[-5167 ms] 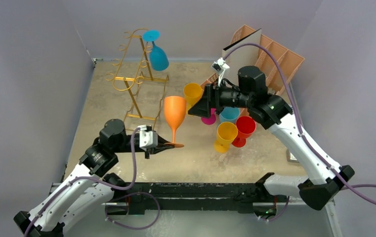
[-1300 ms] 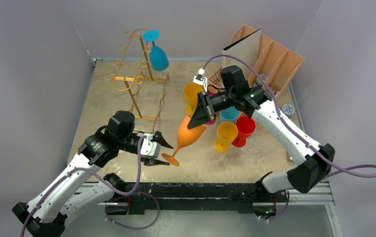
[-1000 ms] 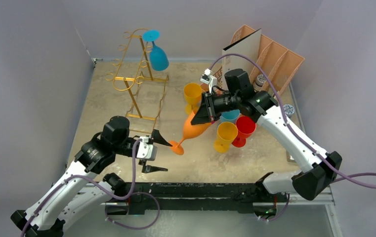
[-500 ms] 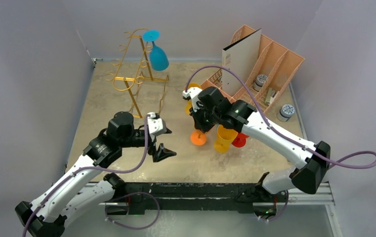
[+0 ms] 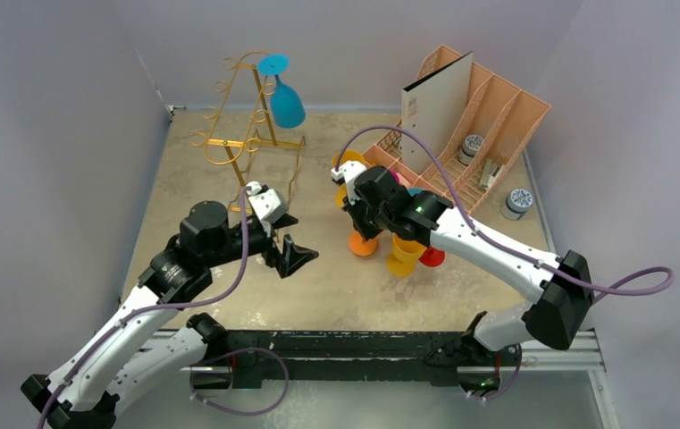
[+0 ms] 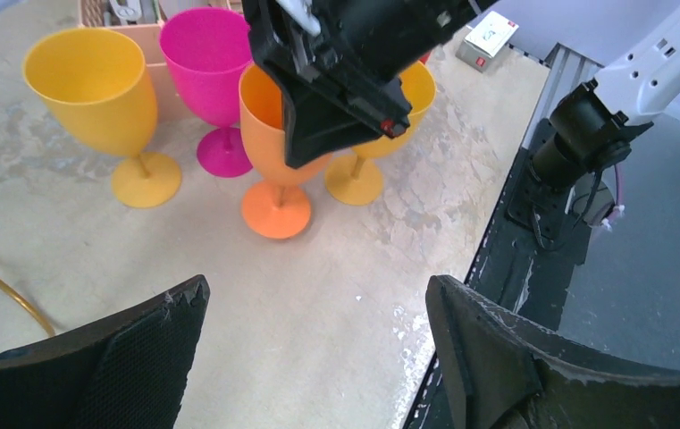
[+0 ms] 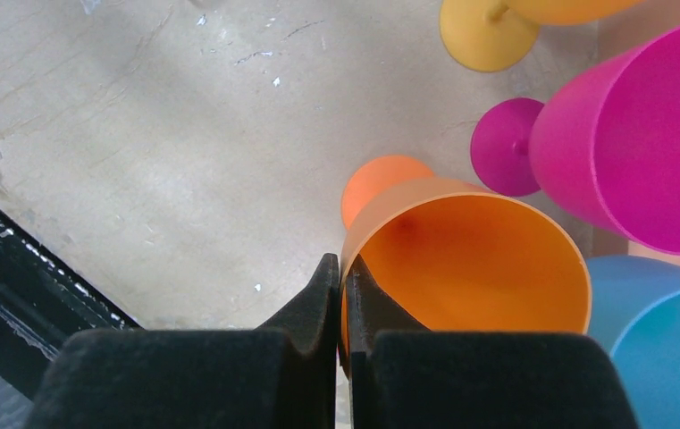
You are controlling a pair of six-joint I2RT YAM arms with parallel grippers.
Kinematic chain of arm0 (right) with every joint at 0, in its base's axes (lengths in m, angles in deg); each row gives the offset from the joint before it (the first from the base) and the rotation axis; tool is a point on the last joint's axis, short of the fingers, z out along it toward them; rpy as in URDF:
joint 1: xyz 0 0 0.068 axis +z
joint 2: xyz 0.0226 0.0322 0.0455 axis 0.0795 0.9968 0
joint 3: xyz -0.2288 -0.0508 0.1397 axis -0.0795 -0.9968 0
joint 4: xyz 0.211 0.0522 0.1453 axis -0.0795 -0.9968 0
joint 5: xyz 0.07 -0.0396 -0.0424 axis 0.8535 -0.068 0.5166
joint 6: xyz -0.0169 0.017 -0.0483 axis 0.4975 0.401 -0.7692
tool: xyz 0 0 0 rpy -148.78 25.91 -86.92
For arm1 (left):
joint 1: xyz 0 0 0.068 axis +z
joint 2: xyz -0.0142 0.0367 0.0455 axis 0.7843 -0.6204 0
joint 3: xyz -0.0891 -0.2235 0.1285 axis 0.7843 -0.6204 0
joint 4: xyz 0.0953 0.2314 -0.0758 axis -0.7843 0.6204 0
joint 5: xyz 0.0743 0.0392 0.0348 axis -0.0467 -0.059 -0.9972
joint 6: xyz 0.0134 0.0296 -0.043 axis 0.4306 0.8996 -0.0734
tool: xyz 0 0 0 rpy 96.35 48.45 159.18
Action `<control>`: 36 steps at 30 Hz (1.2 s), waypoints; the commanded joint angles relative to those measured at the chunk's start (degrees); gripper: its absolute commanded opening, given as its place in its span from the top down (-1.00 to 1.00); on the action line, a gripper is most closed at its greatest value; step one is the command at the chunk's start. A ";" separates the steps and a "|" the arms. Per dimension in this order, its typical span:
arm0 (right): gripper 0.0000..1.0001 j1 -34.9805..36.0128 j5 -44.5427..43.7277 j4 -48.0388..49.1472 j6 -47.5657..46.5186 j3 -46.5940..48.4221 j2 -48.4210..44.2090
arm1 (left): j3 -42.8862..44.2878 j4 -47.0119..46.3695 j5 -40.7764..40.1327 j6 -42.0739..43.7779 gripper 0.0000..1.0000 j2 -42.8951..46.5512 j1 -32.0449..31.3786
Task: Take the wine glass off the wine glass rack
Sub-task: Place the wine glass at the center of the board.
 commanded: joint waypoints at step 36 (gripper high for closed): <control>0.75 0.26 -1.77 1.38 -0.97 -4.28 1.93 | 2.07 -2.31 -12.08 0.40 -0.88 7.42 0.36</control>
